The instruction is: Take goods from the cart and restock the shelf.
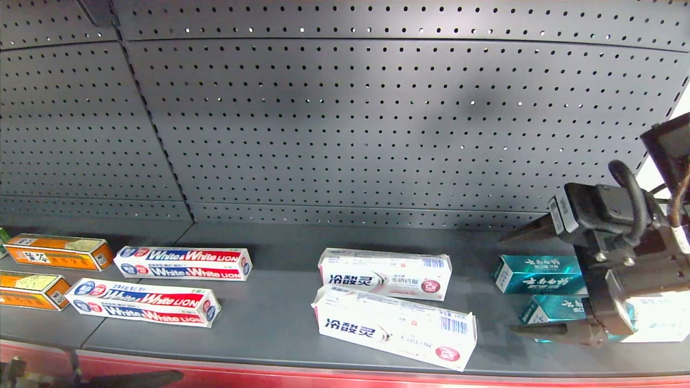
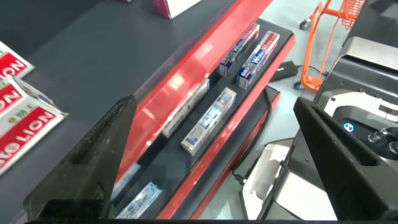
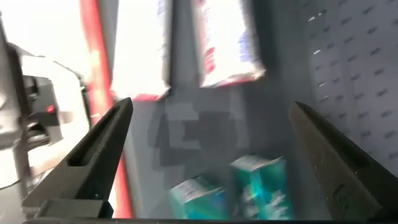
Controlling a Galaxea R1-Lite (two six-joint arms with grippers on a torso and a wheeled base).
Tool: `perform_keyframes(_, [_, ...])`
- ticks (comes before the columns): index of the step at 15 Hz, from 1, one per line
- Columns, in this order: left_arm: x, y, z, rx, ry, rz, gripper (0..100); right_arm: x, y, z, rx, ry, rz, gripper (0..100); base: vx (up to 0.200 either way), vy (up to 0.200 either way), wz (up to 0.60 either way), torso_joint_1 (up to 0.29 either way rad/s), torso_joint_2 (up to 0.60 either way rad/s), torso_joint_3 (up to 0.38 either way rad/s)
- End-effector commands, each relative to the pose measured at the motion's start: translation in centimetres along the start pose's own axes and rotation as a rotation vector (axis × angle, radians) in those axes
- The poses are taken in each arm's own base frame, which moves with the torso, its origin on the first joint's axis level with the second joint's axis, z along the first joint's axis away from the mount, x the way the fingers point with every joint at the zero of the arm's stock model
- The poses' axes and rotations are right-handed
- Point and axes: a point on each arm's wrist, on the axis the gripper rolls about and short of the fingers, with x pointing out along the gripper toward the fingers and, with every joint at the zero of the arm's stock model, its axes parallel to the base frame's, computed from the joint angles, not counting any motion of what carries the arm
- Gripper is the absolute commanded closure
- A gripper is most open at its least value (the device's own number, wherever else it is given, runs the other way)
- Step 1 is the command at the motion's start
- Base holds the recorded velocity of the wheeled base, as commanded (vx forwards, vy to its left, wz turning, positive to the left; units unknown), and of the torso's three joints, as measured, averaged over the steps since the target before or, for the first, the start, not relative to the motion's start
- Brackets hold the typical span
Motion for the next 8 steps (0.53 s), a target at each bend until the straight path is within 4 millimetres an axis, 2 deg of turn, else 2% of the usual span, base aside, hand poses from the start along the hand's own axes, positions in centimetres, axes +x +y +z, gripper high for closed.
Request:
perform_keyframes(1, [0.1,0.1,0.0,-0.003,0.003,0.000,0,-0.7,1.9,-0.7,0.000,-0.022,-0.001,0,0.000,0.000,0.00,0.000,0.00,0.000])
perform_keyframes(4, [0.1,0.0,-0.1,-0.004,0.005,-0.002,0,0.7,4.2,-1.6,0.035,-0.038,-0.007,0,0.000,0.000,0.00,0.000,0.00,0.000])
perform_keyframes(8, [0.1,0.1,-0.1,-0.005,0.007,-0.003,0,1.8,6.2,-2.7,0.067,-0.034,0.008,0,0.000,0.000,0.00,0.000,0.00,0.000])
